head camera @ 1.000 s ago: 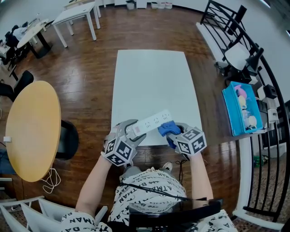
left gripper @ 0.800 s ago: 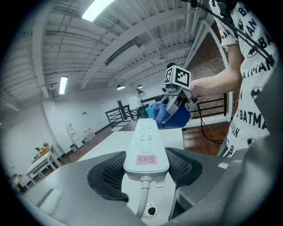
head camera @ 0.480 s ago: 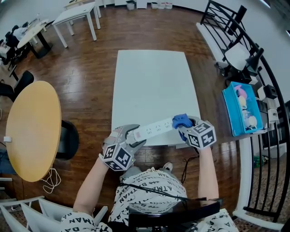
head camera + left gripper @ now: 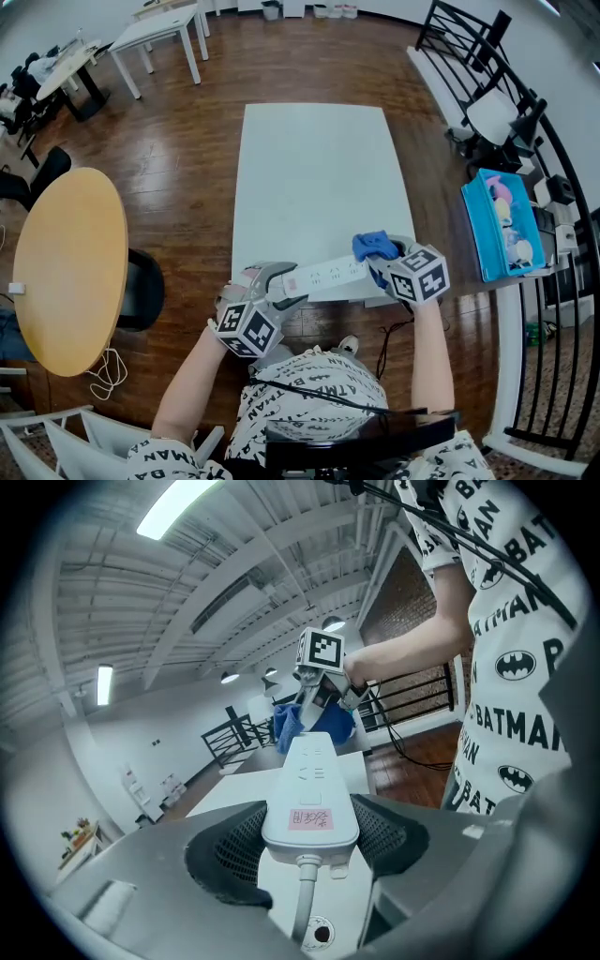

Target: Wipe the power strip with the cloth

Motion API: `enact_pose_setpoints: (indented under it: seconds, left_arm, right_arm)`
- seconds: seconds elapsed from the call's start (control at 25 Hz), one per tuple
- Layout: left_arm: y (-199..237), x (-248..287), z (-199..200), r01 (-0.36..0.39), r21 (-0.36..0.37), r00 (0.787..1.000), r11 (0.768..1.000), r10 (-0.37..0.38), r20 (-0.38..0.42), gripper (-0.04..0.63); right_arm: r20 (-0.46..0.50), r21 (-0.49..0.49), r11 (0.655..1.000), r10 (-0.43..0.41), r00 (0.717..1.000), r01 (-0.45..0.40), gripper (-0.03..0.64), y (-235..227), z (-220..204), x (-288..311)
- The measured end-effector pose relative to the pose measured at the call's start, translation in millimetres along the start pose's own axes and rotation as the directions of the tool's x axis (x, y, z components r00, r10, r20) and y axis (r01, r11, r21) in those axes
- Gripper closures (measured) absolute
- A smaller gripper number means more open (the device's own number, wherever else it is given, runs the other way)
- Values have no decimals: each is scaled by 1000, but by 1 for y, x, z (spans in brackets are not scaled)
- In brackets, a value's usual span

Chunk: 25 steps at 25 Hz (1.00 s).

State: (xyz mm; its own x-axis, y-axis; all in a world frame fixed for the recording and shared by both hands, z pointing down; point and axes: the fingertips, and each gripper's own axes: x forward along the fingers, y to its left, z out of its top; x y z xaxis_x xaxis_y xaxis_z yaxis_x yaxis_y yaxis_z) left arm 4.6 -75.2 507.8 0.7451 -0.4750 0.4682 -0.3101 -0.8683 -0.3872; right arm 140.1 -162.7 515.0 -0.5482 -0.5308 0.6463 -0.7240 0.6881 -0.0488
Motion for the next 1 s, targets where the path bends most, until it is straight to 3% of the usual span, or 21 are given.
enact_pose_setpoints:
  seconds: [0.6,1.0]
  left_arm:
    - [28,2,-4,-74,-35,997,997,74,-9,314]
    - [44,0,-7,-134,-103,991,986,131,-29,314]
  right_arm:
    - [-47,-30,999,32,998,-34,475,12,-24,-5]
    - [-35,8,999,34,999,-34,474,27,-23,1]
